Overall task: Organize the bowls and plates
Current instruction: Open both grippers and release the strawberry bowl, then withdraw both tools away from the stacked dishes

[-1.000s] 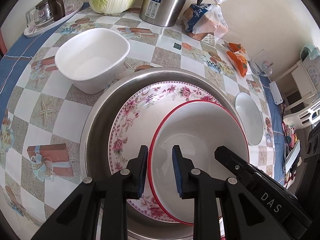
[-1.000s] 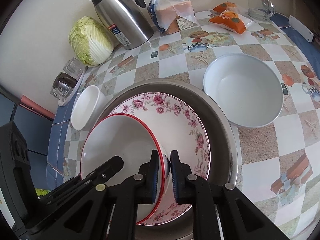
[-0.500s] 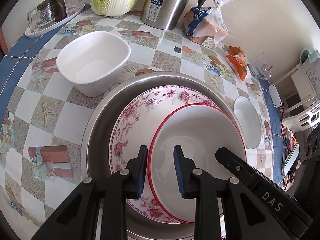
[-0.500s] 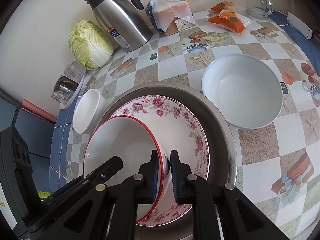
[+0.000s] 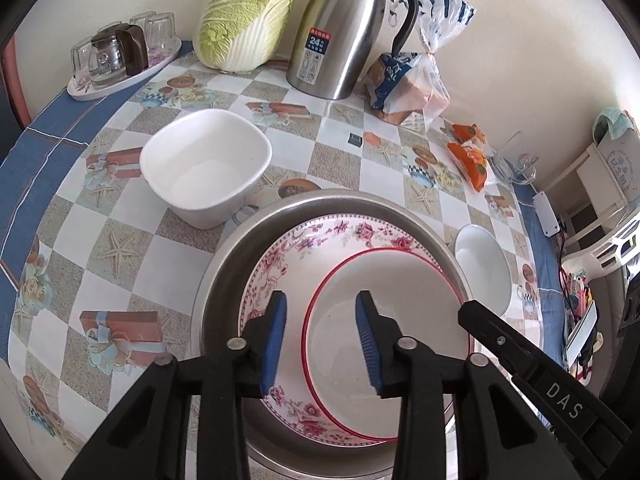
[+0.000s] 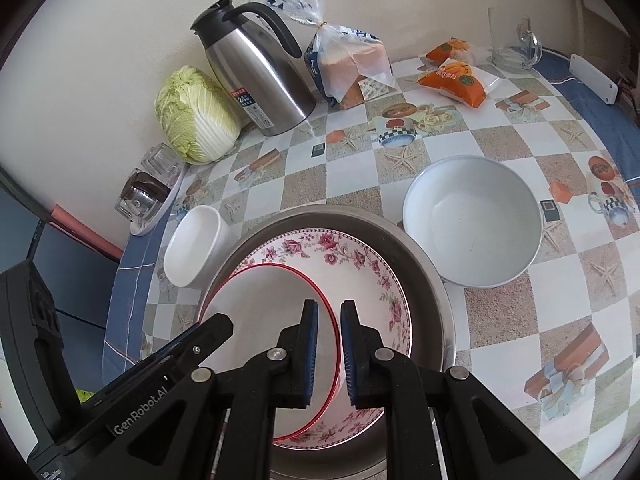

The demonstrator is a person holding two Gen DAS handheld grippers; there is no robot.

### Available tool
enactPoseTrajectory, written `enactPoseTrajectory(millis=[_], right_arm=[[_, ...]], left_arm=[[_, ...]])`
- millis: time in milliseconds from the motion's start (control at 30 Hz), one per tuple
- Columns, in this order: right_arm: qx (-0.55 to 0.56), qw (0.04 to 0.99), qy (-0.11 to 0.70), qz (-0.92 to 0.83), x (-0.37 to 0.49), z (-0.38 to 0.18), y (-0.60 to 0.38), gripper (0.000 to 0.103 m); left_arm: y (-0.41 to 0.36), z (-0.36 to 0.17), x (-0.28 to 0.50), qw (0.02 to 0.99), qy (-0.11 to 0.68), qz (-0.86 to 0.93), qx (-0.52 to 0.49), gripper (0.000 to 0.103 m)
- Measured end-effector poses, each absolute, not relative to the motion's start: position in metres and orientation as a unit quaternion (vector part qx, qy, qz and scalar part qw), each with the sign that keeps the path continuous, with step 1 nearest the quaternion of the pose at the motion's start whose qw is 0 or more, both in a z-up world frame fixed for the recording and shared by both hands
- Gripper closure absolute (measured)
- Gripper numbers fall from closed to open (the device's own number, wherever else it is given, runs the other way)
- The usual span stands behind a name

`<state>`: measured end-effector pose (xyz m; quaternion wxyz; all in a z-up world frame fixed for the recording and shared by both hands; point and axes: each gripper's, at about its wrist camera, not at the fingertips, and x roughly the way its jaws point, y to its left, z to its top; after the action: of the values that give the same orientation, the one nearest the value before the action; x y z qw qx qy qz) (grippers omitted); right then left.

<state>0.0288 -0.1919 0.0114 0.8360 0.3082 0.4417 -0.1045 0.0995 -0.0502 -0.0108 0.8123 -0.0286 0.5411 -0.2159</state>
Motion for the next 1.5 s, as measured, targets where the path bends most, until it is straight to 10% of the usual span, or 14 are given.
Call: enactPoseTrajectory(millis=[133,367,800,1500], right_arm=[[0.303,0.839,0.437,-0.116,0.028,0.015,-0.194,0.089],[0.298,0.836,0.443,-0.13,0.027,0.012,-0.197,0.04],[0.287,0.84,0.443,-0.126,0.029,0.008,-0.193,0.0],[0.23,0.877,0.398,-0.138,0.035,0.023,-0.171,0.0]], left_arm=[[-0.043,-0.006,0.101,0.819,0.534,-0.207,-0.044,0.062],[-0.029,-0.003,0.106,0.829,0.53,-0.165,-0.064,0.041],[-0.015,-0.014,0.111,0.831,0.544,-0.102,-0.059,0.02],[0.022,0.006,0.134,0.882,0.466,-0.029,-0.059,0.015]])
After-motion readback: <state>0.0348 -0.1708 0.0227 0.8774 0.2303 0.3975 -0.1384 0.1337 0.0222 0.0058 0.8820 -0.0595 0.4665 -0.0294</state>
